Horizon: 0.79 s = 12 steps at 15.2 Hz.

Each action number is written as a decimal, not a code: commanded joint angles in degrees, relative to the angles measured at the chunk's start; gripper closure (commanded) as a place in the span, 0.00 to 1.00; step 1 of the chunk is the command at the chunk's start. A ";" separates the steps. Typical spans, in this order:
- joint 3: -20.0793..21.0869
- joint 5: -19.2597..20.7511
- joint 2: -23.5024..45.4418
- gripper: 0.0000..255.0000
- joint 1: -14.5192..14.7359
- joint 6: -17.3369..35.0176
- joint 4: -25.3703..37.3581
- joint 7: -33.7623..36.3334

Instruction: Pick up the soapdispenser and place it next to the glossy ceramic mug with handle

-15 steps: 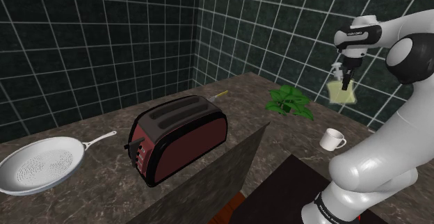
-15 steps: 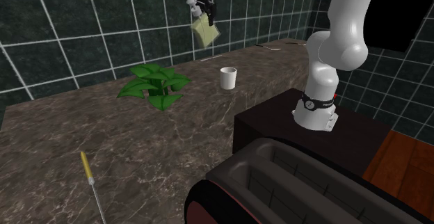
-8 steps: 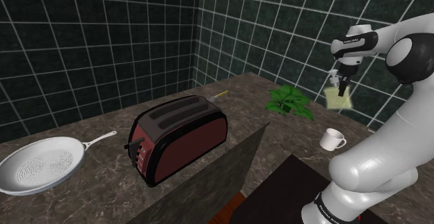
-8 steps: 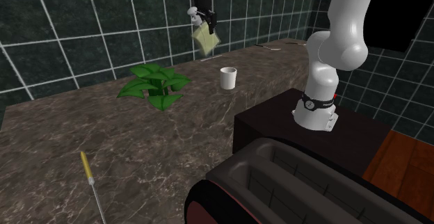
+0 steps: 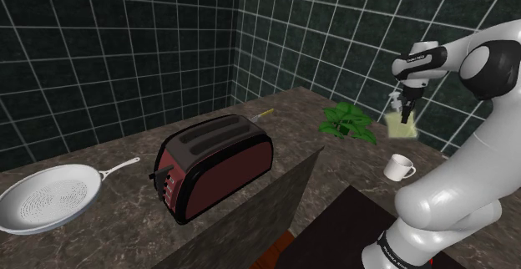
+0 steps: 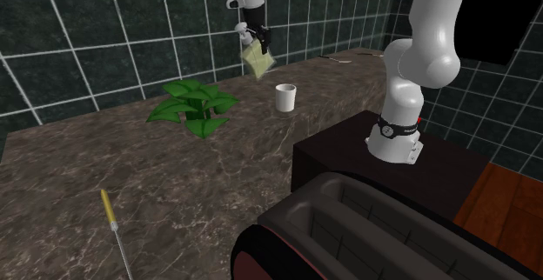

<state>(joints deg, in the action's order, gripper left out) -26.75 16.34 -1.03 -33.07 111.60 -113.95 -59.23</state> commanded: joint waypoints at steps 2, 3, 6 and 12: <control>-0.09 0.02 0.49 1.00 -0.08 2.17 -1.68 0.40; -0.13 -0.01 0.73 1.00 -0.11 2.91 -2.21 0.51; -0.24 -0.10 1.54 1.00 -0.23 5.14 -3.71 0.81; -0.43 -0.42 3.49 1.00 -0.47 9.61 -6.38 1.32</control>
<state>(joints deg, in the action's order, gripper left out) -27.15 15.96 2.11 -33.49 120.28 -119.77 -58.03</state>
